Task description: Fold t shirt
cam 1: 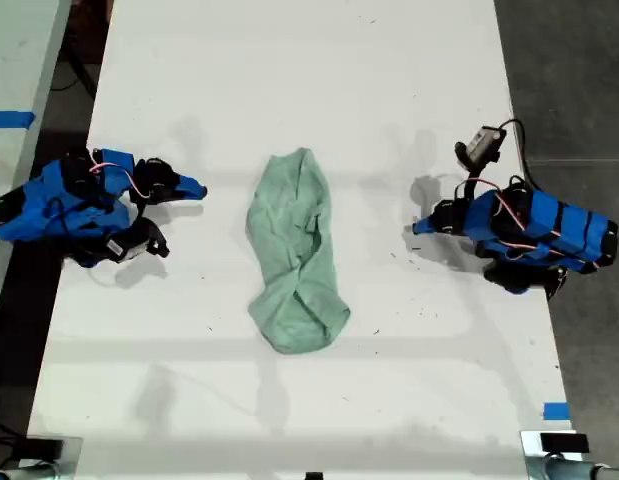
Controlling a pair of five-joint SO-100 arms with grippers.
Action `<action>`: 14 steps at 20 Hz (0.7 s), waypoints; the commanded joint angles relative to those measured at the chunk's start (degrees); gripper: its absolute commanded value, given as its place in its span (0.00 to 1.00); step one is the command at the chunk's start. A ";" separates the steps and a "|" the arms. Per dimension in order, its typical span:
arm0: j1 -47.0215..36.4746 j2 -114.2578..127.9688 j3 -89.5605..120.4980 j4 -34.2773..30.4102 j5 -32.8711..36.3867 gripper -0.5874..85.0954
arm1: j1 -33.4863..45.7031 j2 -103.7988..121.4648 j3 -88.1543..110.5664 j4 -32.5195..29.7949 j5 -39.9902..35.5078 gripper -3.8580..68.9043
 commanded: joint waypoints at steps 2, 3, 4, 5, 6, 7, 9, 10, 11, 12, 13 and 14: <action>-2.37 3.25 4.92 -2.29 2.11 0.00 | -0.09 0.62 2.55 0.44 -0.44 0.07; -2.55 3.25 4.92 -2.29 2.20 0.00 | -0.09 0.62 2.55 0.44 -0.44 0.07; -2.29 3.25 5.45 -2.64 2.20 0.00 | -0.18 0.62 2.55 0.44 -0.26 0.07; -2.11 3.25 5.80 -2.46 1.76 0.00 | -0.35 0.62 2.55 0.44 -0.26 0.07; -1.23 3.25 5.89 -2.46 1.41 0.00 | -0.44 0.62 2.55 0.44 -0.09 0.07; -0.53 3.25 5.89 -2.46 1.05 0.00 | -0.44 0.62 2.55 0.44 -0.18 0.07; -0.09 3.25 5.89 -2.46 0.97 0.00 | -0.44 0.62 2.55 0.44 -0.18 0.07; 0.18 3.25 5.98 -2.46 0.88 0.00 | -0.44 0.62 2.55 0.44 -0.18 0.07; 0.44 3.25 5.98 -2.55 0.79 0.00 | -0.44 0.62 2.55 0.44 -0.18 0.07; 0.62 3.25 5.98 -2.55 0.79 0.00 | -0.44 0.62 2.55 0.44 -0.09 0.07; 0.79 3.25 6.06 -2.55 0.70 0.00 | -0.62 0.62 2.55 0.44 0.00 0.07; 1.05 3.25 6.06 -2.55 0.70 0.00 | -0.62 0.62 2.55 0.44 0.00 0.07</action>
